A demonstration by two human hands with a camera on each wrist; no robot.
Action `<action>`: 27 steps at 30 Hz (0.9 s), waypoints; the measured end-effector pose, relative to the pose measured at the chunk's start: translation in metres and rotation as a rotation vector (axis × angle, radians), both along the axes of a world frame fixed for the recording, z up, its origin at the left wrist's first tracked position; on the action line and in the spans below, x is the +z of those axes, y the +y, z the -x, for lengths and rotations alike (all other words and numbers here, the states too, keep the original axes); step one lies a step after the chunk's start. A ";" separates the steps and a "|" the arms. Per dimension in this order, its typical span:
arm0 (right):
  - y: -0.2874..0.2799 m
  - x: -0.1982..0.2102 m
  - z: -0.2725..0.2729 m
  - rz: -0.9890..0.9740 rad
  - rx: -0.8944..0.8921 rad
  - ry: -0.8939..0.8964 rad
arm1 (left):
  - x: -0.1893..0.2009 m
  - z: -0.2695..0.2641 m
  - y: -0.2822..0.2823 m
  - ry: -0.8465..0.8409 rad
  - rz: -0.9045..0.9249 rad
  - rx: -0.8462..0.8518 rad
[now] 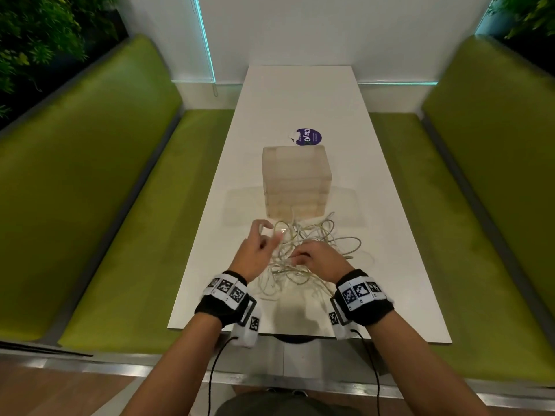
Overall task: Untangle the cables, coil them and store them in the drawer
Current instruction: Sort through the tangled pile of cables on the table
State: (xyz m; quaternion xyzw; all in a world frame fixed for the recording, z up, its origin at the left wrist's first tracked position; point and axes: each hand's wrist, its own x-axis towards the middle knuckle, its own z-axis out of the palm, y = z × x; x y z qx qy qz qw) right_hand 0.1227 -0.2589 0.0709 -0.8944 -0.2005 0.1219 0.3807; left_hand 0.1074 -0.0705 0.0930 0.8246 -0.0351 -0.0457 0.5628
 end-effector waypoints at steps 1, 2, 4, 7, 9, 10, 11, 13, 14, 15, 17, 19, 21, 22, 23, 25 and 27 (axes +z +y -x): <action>-0.002 -0.001 -0.002 0.001 -0.019 -0.015 | -0.004 0.001 0.000 -0.005 -0.149 -0.114; -0.003 -0.002 -0.003 -0.025 -0.037 -0.017 | -0.007 0.001 -0.001 0.034 -0.255 -0.203; -0.004 -0.003 -0.001 -0.104 -0.056 0.019 | -0.014 -0.002 -0.002 0.103 -0.459 -0.295; -0.001 -0.006 0.003 -0.202 -0.084 0.087 | -0.021 -0.003 -0.006 0.038 -0.613 -0.295; -0.003 -0.005 0.002 -0.274 -0.112 0.150 | -0.020 -0.001 -0.007 -0.002 -0.441 -0.236; -0.007 -0.005 0.000 -0.302 -0.114 0.181 | -0.019 -0.001 -0.006 -0.006 -0.326 -0.189; -0.010 -0.005 -0.001 -0.306 -0.113 0.202 | -0.016 0.000 -0.005 -0.004 -0.191 -0.122; -0.019 -0.010 -0.002 -0.258 -0.135 0.228 | -0.005 -0.002 -0.003 0.032 0.137 0.054; -0.024 -0.013 -0.002 -0.244 -0.160 0.247 | 0.004 -0.004 -0.002 0.054 0.299 0.145; -0.027 -0.017 -0.002 -0.251 -0.184 0.266 | 0.013 -0.006 0.000 0.077 0.429 0.222; -0.032 -0.021 -0.002 -0.298 -0.197 0.281 | 0.026 -0.011 0.002 0.113 0.593 0.282; -0.030 -0.021 -0.002 -0.318 -0.167 0.242 | 0.028 -0.012 -0.002 0.101 0.606 0.249; -0.025 -0.018 0.000 -0.281 -0.118 0.167 | 0.019 -0.012 -0.010 0.107 0.435 0.171; -0.022 -0.017 0.001 -0.253 -0.089 0.139 | 0.011 -0.012 -0.015 0.128 0.333 0.125; -0.019 -0.017 0.003 -0.230 -0.056 0.117 | 0.003 -0.010 -0.021 0.153 0.239 0.075; -0.014 -0.016 0.005 -0.174 0.010 0.064 | -0.012 -0.009 -0.033 0.169 0.087 0.012; -0.009 -0.015 0.007 -0.108 0.068 0.034 | -0.020 -0.008 -0.047 0.131 -0.019 -0.012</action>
